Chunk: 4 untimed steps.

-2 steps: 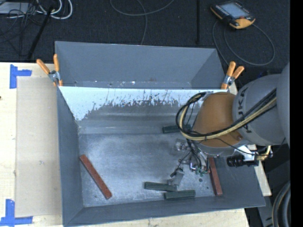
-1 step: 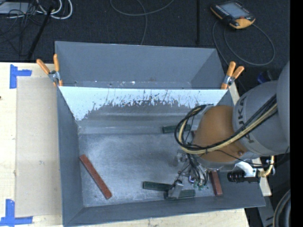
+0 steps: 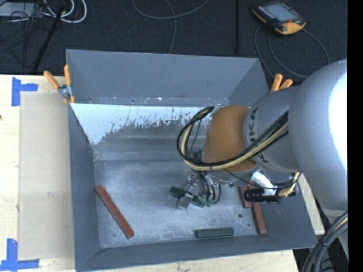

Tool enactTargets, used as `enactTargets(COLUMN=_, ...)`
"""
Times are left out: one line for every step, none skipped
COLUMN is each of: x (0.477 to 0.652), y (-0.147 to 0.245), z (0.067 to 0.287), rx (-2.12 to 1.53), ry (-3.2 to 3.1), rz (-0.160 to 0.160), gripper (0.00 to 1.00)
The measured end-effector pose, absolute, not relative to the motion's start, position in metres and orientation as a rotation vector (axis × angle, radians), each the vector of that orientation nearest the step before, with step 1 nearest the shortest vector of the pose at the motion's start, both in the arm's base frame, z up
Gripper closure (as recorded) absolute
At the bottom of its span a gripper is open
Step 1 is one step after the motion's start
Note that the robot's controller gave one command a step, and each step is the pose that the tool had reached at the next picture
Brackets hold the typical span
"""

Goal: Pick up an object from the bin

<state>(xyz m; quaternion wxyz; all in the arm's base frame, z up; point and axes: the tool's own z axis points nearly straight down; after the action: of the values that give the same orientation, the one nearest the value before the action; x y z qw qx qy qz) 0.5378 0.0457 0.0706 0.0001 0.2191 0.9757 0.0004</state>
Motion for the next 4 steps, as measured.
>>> enactTargets(x=0.5379, y=0.0457, z=0.0706, rx=0.686, ry=3.065, rz=0.001, gripper=1.0)
enactTargets(x=0.5379, y=0.0457, z=0.0706, rx=0.685, ry=3.066, rz=0.0, gripper=1.0)
enactTargets(x=0.5379, y=0.0456, z=0.0706, rx=0.684, ry=3.066, rz=0.0, gripper=1.0)
enactTargets(x=0.5379, y=0.0455, z=0.0706, rx=0.684, ry=3.066, rz=0.0, gripper=1.0)
